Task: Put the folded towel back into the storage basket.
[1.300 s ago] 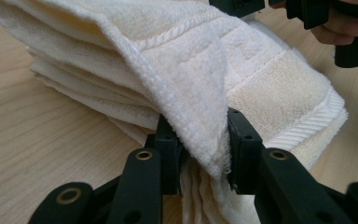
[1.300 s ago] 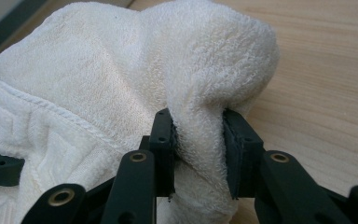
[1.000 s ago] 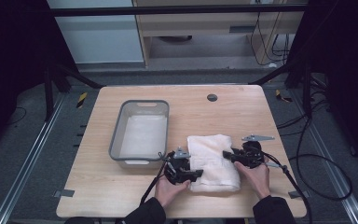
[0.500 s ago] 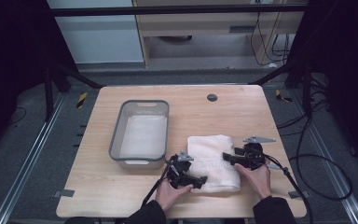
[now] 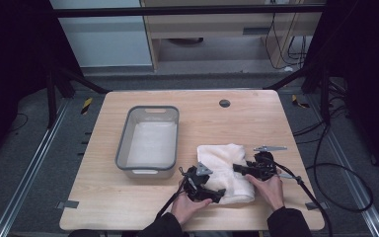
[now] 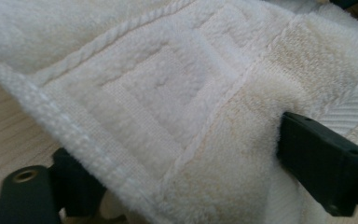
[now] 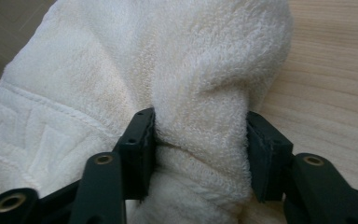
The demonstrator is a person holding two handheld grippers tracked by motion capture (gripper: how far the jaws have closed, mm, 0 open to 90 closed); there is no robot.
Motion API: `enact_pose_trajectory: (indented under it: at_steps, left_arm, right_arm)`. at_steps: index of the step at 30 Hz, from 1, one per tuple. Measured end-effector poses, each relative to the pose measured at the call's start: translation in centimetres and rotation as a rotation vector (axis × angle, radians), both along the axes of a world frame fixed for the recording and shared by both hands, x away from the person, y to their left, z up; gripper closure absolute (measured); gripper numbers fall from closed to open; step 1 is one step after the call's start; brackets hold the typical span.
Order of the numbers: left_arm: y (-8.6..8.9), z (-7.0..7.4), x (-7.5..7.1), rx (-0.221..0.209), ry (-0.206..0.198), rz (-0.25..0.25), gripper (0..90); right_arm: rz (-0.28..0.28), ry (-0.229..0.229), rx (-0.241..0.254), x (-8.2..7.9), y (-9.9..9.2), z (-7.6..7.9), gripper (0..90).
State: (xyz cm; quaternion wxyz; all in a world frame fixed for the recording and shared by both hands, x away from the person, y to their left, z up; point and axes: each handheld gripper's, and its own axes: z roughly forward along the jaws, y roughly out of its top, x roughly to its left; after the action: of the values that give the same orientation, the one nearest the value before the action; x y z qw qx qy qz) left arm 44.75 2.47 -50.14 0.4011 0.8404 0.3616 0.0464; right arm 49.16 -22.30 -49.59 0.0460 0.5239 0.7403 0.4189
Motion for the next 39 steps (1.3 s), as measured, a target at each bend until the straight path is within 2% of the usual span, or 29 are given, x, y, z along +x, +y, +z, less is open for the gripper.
enact_pose_trajectory:
  at_steps: [1, 2, 3, 4, 5, 7, 10, 14, 17, 20, 23, 25, 26, 27, 28, 29, 30, 33, 34, 35, 36, 39]
  left_arm:
    - [0.1, 0.0, 0.0, -0.007, 0.003, 0.002, 15.4]
    - [0.3, 0.0, 0.1, -0.034, 0.01, 0.012, 24.1]
    - [0.3, 0.0, 0.1, -0.034, 0.01, 0.012, 28.3]
    - [0.5, -0.1, 0.2, -0.055, 0.019, 0.019, 33.5]
    - [0.5, -0.1, 0.2, -0.055, 0.019, 0.019, 37.4]
    - [0.6, -0.2, 0.3, -0.083, 0.04, 0.027, 45.6]
    - [0.7, -0.2, 0.3, -0.105, 0.071, 0.021, 53.1]
    - [1.0, -0.2, 0.4, -0.134, 0.074, 0.019, 59.8]
    - [1.1, -0.1, 0.3, -0.141, 0.064, 0.018, 62.0]
    - [1.2, 0.3, 0.0, -0.159, 0.065, 0.02, 63.2]
    - [1.4, 0.6, -0.1, -0.169, 0.059, 0.018, 63.2]
    - [1.7, 1.1, -0.3, -0.182, 0.048, 0.012, 63.2]
    - [1.8, 1.4, -0.4, -0.188, 0.039, 0.01, 63.2]
    - [1.9, 1.7, -0.5, -0.189, 0.029, 0.008, 63.2]
    - [2.1, 2.4, -0.6, -0.197, 0.019, 0.005, 63.2]
    - [2.1, 2.4, -0.6, -0.197, 0.019, 0.005, 63.2]
    - [2.2, 3.3, -0.7, -0.193, -0.004, 0.0, 63.2]
    - [2.3, 4.1, -0.6, -0.193, -0.019, -0.004, 63.2]
    - [2.5, 5.0, -0.6, -0.188, -0.043, -0.009, 63.1]
    - [2.5, 5.0, -0.6, -0.188, -0.043, -0.009, 63.1]
    - [2.6, 5.8, -0.6, -0.173, -0.071, -0.015, 63.1]
    - [2.7, 6.6, -0.7, -0.172, -0.093, -0.015, 63.1]
  right_arm:
    - [0.0, 0.0, 0.0, 0.0, 0.0, 0.0, 50.6]
    - [0.002, 0.01, 0.006, 0.0, 0.0, 0.1, 54.0]
    - [0.002, 0.013, 0.009, 0.0, 0.0, 0.1, 55.4]
    - [0.002, 0.014, 0.012, 0.1, -0.1, 0.1, 57.4]
    - [0.002, 0.014, 0.012, 0.1, -0.1, 0.1, 57.4]
    - [0.003, 0.01, 0.017, 0.0, -0.1, 0.1, 60.3]
    - [0.004, 0.006, 0.019, 0.0, -0.1, 0.2, 62.1]
    - [0.003, 0.008, 0.033, 0.0, -0.1, 0.3, 63.7]
    - [0.004, 0.0, 0.041, -0.1, -0.2, 0.5, 64.2]
    - [0.018, -0.029, 0.021, -0.4, 0.0, 1.2, 64.5]
    - [0.023, -0.037, 0.021, -0.6, 0.1, 1.7, 64.7]
    - [0.025, -0.049, 0.039, -0.8, 0.0, 2.2, 64.8]
    - [0.029, -0.06, 0.044, -0.9, 0.0, 2.3, 64.8]
    - [0.03, -0.077, 0.075, -1.1, -0.1, 3.0, 64.8]
    - [0.031, -0.084, 0.083, -1.2, -0.2, 3.2, 64.8]
    - [0.031, -0.084, 0.083, -1.2, -0.2, 3.2, 64.8]
    - [0.031, -0.104, 0.093, -1.3, -0.2, 3.8, 64.8]
    - [0.031, -0.131, 0.099, -1.5, -0.2, 4.6, 64.7]
    - [0.025, -0.151, 0.119, -1.6, -0.2, 5.3, 64.7]
    - [0.025, -0.151, 0.119, -1.6, -0.2, 5.3, 64.7]
    - [0.022, -0.173, 0.134, -1.7, -0.2, 5.9, 64.6]
    - [0.023, -0.196, 0.14, -1.7, 0.0, 6.5, 64.6]
